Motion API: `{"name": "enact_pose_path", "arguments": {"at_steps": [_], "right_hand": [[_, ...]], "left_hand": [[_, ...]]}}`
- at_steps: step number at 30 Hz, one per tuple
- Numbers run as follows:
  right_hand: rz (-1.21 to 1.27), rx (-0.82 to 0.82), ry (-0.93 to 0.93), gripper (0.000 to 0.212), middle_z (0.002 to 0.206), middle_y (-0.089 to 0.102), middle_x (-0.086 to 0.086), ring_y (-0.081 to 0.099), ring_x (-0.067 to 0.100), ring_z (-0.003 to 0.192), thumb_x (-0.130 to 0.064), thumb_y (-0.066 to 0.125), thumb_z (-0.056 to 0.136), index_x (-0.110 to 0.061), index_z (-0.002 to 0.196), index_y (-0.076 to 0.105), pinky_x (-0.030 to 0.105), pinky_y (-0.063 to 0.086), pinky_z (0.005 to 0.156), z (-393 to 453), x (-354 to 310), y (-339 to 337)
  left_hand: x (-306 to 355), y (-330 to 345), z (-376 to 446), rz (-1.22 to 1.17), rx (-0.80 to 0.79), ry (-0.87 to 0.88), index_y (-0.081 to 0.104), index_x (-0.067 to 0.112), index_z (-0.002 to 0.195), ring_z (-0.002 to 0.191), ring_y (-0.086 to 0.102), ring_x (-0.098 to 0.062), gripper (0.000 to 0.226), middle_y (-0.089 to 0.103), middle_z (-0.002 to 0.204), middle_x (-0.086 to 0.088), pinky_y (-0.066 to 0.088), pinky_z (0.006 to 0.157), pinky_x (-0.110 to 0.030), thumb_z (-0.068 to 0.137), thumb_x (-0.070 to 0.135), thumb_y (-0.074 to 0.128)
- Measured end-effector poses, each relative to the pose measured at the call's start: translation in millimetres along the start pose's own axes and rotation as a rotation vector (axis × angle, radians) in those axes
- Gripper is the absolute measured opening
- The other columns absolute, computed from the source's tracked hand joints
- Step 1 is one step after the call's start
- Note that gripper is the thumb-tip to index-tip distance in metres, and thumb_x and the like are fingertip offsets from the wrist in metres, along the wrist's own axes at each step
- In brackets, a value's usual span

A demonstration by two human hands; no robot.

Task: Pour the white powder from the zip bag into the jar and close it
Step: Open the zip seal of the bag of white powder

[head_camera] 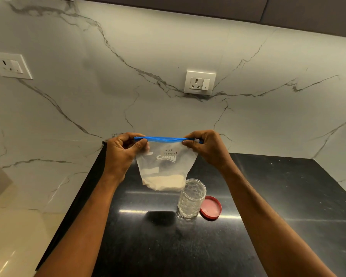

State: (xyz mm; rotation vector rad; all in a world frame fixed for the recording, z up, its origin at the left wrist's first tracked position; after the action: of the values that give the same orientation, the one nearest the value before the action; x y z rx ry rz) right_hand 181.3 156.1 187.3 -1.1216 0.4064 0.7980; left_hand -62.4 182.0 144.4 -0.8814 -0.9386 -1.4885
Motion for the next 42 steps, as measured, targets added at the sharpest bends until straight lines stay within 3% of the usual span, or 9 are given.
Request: {"name": "enact_pose_path", "arguments": {"at_steps": [5, 9, 12, 23, 27, 30, 35, 38, 42], "right_hand": [[-0.015, -0.024, -0.023, 0.023, 0.094, 0.071, 0.0, 0.067, 0.006, 0.077, -0.021, 0.07, 0.09, -0.007, 0.107, 0.074, 0.014, 0.055, 0.071, 3, -7, 4], [-0.048, -0.032, -0.071, 0.019, 0.087, 0.068, -0.003, 0.063, 0.0, 0.069, -0.019, 0.07, 0.09, -0.007, 0.105, 0.074, 0.008, 0.051, 0.065, 7, -19, 10], [-0.058, -0.022, -0.106, 0.019, 0.086, 0.07, 0.0, 0.063, 0.004, 0.068, -0.019, 0.07, 0.09, -0.006, 0.104, 0.074, 0.01, 0.052, 0.066, 14, -30, 11], [0.058, 0.093, -0.146, 0.02, 0.08, 0.07, 0.007, 0.066, 0.014, 0.063, -0.016, 0.073, 0.086, -0.001, 0.099, 0.072, 0.022, 0.057, 0.066, 20, -46, -11], [0.229, 0.164, -0.111, 0.022, 0.083, 0.07, 0.012, 0.068, 0.023, 0.067, -0.018, 0.077, 0.082, -0.006, 0.097, 0.066, 0.03, 0.06, 0.065, 18, -39, -27], [0.317, 0.188, -0.044, 0.038, 0.094, 0.071, 0.004, 0.07, 0.013, 0.083, -0.024, 0.079, 0.081, -0.01, 0.11, 0.061, 0.027, 0.06, 0.074, 10, -16, -38], [0.691, 0.134, 0.146, 0.079, 0.122, 0.068, 0.005, 0.066, 0.024, 0.113, -0.056, 0.08, 0.069, -0.015, 0.131, 0.053, 0.033, 0.055, 0.09, -37, 49, -27], [0.897, 0.129, 0.283, 0.09, 0.132, 0.062, 0.011, 0.059, 0.033, 0.123, -0.052, 0.086, 0.064, -0.016, 0.138, 0.048, 0.051, 0.047, 0.103, -74, 92, -1], [1.163, 0.066, 0.405, 0.094, 0.139, 0.056, 0.015, 0.051, 0.039, 0.131, -0.039, 0.091, 0.064, -0.017, 0.142, 0.045, 0.05, 0.05, 0.101, -108, 115, 46]], "left_hand": [[31, 9, 11, 0.434, -0.135, 0.1, 0.072, 0.011, 0.107, 0.093, 0.072, -0.009, 0.032, 0.074, 0.104, 0.004, 0.058, 0.081, -0.017, 0.079, 0.022, 0.081], [71, 54, 22, 0.829, -0.331, 0.359, 0.07, 0.016, 0.119, 0.109, 0.067, -0.016, 0.042, 0.072, 0.12, -0.002, 0.051, 0.096, -0.027, 0.081, 0.03, 0.081], [72, 88, 30, 0.962, -0.516, 0.324, 0.07, 0.013, 0.121, 0.108, 0.067, -0.02, 0.042, 0.071, 0.121, -0.008, 0.054, 0.096, -0.034, 0.084, 0.031, 0.078], [97, 115, 46, 0.972, -0.658, 0.317, 0.076, 0.002, 0.105, 0.085, 0.071, -0.025, 0.02, 0.075, 0.098, -0.016, 0.06, 0.087, -0.035, 0.088, 0.013, 0.074], [110, 121, 48, 0.93, -0.642, 0.354, 0.077, 0.002, 0.102, 0.08, 0.07, -0.023, 0.018, 0.076, 0.096, -0.016, 0.056, 0.079, -0.019, 0.087, 0.012, 0.075], [118, 124, 51, 0.871, -0.617, 0.329, 0.076, 0.0, 0.101, 0.076, 0.065, -0.017, 0.018, 0.075, 0.096, -0.015, 0.047, 0.068, 0.001, 0.087, 0.012, 0.075], [131, 136, 54, 0.778, -0.574, 0.299, 0.076, 0.002, 0.102, 0.081, 0.066, -0.017, 0.019, 0.075, 0.099, -0.011, 0.045, 0.065, 0.003, 0.086, 0.012, 0.076], [136, 147, 54, 0.748, -0.544, 0.306, 0.077, 0.005, 0.104, 0.078, 0.064, -0.013, 0.019, 0.073, 0.097, -0.004, 0.046, 0.065, -0.002, 0.086, 0.014, 0.076], [138, 171, 48, 0.714, -0.552, 0.319, 0.077, 0.007, 0.102, 0.065, 0.059, -0.005, 0.018, 0.067, 0.086, 0.005, 0.044, 0.061, 0.001, 0.086, 0.015, 0.076]]}}
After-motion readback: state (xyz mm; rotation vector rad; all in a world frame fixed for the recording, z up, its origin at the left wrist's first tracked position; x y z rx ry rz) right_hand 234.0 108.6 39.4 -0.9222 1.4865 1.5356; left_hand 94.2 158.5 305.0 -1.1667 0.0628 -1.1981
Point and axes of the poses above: each hand's wrist, its own z-axis towards the middle knuckle, its own y-axis out of the palm, x = y × z, the point moved 9 cm from there along z, towards the middle knuckle
